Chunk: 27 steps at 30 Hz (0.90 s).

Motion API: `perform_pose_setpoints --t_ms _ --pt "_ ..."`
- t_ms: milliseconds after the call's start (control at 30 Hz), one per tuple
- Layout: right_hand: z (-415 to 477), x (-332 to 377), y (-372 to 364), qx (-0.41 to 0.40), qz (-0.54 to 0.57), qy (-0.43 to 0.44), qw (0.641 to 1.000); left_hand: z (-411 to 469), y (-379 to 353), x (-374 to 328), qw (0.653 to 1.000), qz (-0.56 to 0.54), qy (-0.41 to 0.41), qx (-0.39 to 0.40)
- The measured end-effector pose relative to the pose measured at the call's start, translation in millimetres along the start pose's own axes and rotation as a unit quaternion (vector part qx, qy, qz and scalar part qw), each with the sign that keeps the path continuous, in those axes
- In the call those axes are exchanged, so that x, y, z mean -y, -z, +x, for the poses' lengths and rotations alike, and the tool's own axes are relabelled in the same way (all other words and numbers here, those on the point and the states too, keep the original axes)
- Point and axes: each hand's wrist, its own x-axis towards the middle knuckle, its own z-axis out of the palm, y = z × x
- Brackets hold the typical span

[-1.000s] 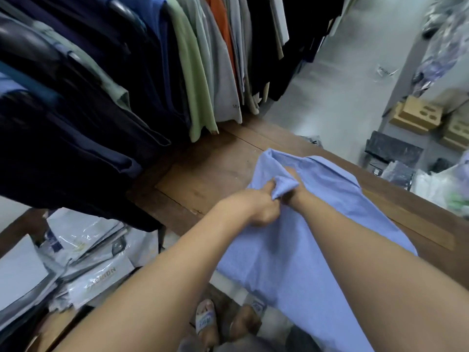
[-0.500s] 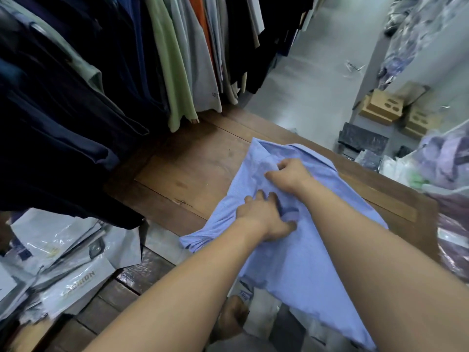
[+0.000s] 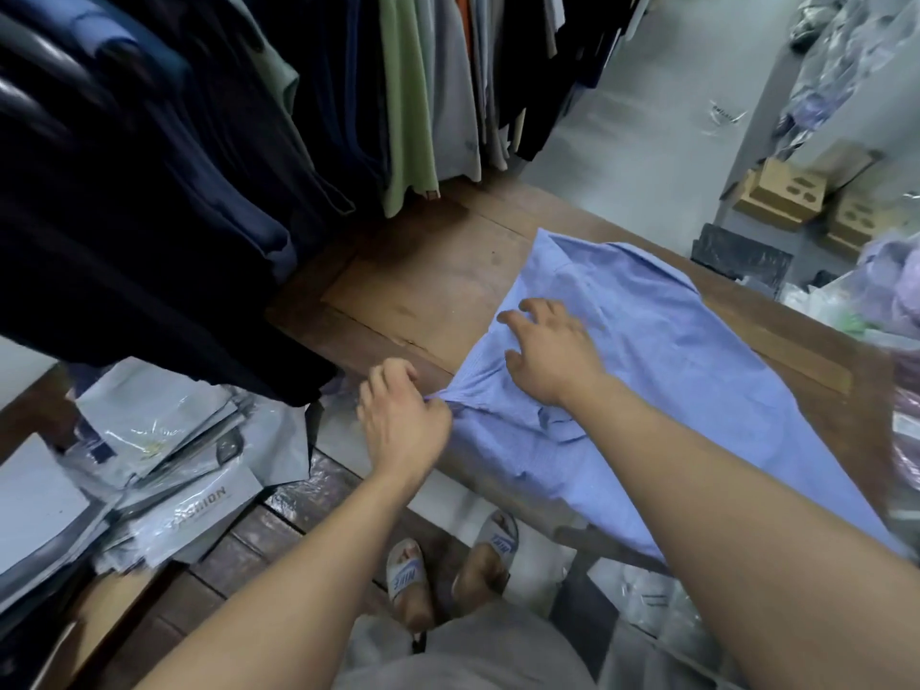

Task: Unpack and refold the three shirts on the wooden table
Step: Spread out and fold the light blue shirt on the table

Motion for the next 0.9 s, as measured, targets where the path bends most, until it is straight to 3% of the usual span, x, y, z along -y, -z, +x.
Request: perform_pose_setpoints --t_ms 133,267,367,467,533,633,700,767,900 --pt "-1 3 -9 0.09 0.025 -0.043 0.995 -15 -11 26 0.965 -0.215 0.128 0.072" --pt "-4 -4 -13 0.13 0.03 -0.052 0.99 -16 -20 37 0.956 -0.235 0.139 0.106" --pt "-6 -4 -11 0.168 0.041 -0.058 0.983 -15 -18 49 0.983 -0.12 0.097 0.096" --pt "-6 -6 -10 0.201 0.043 -0.057 0.977 -20 -3 44 0.995 -0.075 0.035 0.062" --pt "-6 -10 -11 0.217 0.027 -0.051 0.975 -27 7 42 0.999 0.014 -0.029 0.041" --pt "-5 -16 -12 0.221 0.027 -0.042 0.974 -45 11 43 0.965 0.19 -0.18 0.034" --pt "-7 -16 -10 0.202 0.035 -0.04 0.978 -59 3 48 0.934 0.25 -0.249 0.049" --pt "-9 -13 -9 0.133 0.037 -0.046 0.989 -71 -8 53 0.926 0.274 -0.255 0.055" --pt "-11 -19 -14 -0.059 0.063 -0.126 0.988 -86 -25 38 0.951 0.253 -0.142 0.109"
